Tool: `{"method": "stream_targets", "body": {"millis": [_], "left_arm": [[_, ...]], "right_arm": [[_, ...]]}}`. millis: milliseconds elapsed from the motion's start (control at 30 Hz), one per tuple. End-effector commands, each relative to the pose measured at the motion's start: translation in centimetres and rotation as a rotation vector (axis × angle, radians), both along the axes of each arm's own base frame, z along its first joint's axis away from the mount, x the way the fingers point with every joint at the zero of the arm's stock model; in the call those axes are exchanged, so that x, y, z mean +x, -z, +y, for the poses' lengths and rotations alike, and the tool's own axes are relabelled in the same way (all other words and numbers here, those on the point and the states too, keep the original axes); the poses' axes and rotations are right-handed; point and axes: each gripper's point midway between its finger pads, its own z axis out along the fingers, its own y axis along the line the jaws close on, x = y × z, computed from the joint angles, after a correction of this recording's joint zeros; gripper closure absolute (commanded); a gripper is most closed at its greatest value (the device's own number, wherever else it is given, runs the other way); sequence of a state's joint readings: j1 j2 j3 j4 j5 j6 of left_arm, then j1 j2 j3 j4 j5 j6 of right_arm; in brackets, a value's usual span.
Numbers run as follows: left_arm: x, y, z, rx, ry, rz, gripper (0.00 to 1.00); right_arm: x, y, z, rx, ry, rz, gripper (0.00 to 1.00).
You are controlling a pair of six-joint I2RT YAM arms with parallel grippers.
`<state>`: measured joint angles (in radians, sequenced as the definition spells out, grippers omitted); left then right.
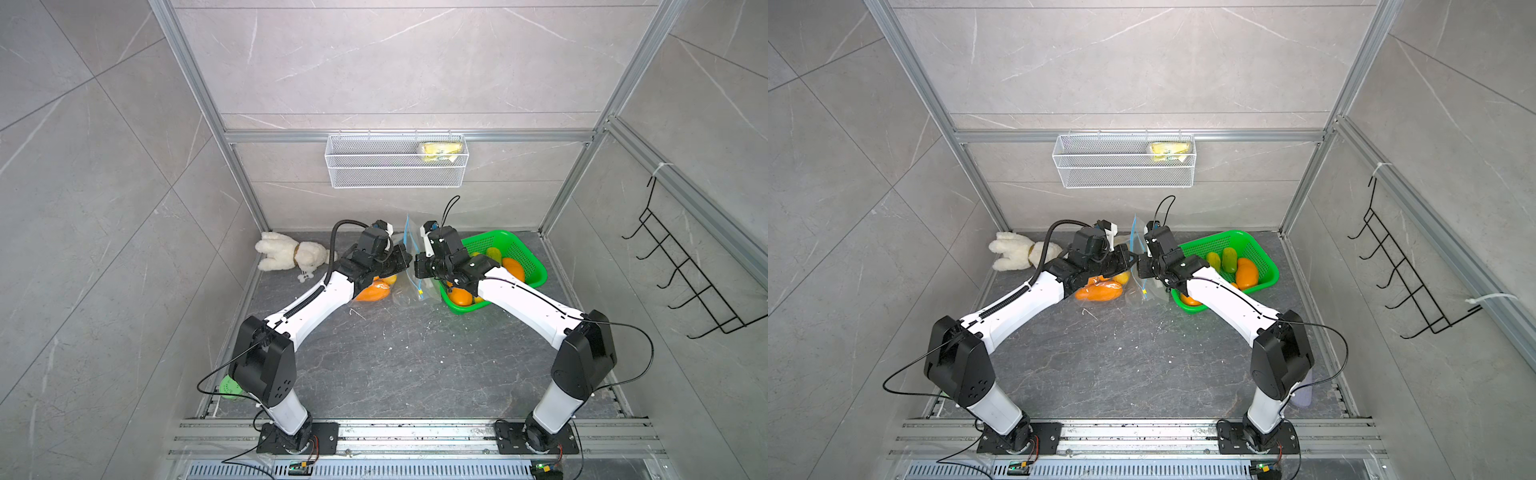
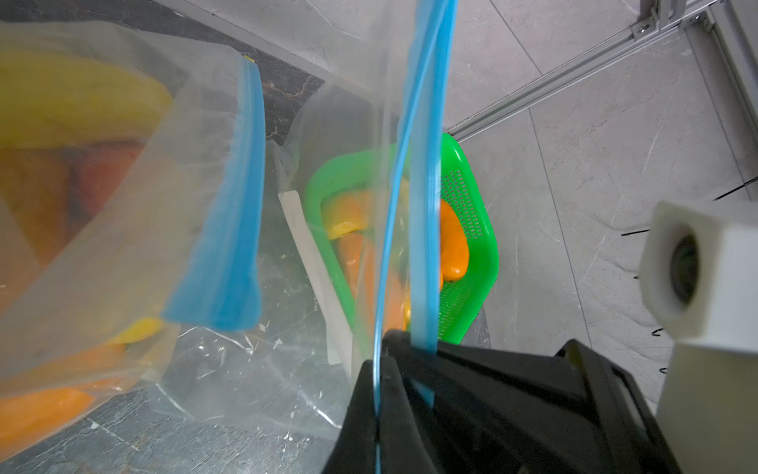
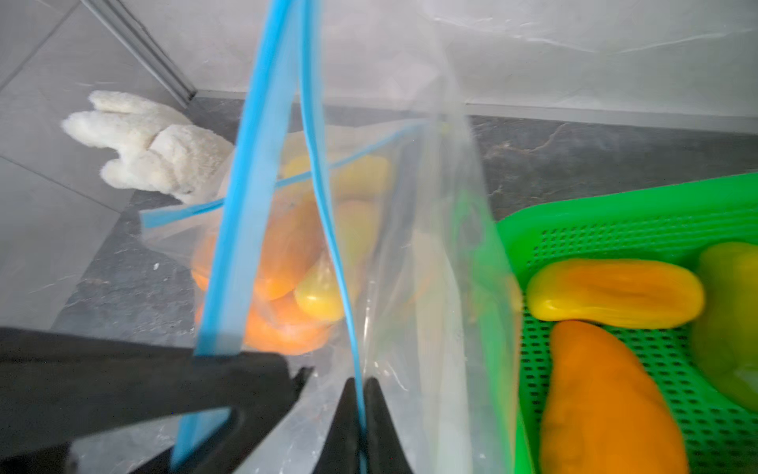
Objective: Place the mango in a zip-top bag and seal the zipper
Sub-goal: Open the zipper of the food storage bag.
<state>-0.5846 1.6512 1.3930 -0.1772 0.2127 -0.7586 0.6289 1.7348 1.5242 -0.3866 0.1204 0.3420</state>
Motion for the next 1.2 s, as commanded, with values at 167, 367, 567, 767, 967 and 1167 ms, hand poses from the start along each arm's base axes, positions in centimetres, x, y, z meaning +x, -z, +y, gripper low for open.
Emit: {"method": "stream_targets", "body": {"millis": [167,367,567,767,967,1167], "left_arm": [[-2.1,-0.8,5.2,0.199,-0.067,-0.031,1.00],[-2.2,-1.6,7.3,0.248,-0.098,-0.010,1.00],[-1.5,-12.0,8.5,0.317,-0.104,-0.162,1.00],[-3.0,-13.3,9.3,0.343,-0.114,-0.181,1.00],[-6.4,-5.2,8.1,0.367,-0.026,-0.016,1.00],[-9.2,-7.5,11.1,0.380,-0.095,-0.061,1.00]], "right_arm": [[0.2,-3.3,-5.1,-0.051,0.168,-0.091,1.00],[0.4,-4.7,-6.0,-0.025,0.219,-0.110,1.00],[-0.4,-13.3,-2.7,0.064,0.082,-0.212,1.00],[-2.2,-16.4,-3.0,0.077,0.053,-0.290,1.00],[-5.8,-10.4,-2.0,0.086,-0.071,-0.144,1.00],[-10.4,-14.2,-2.7,0.229,-0.173,-0.197,1.00]]}}
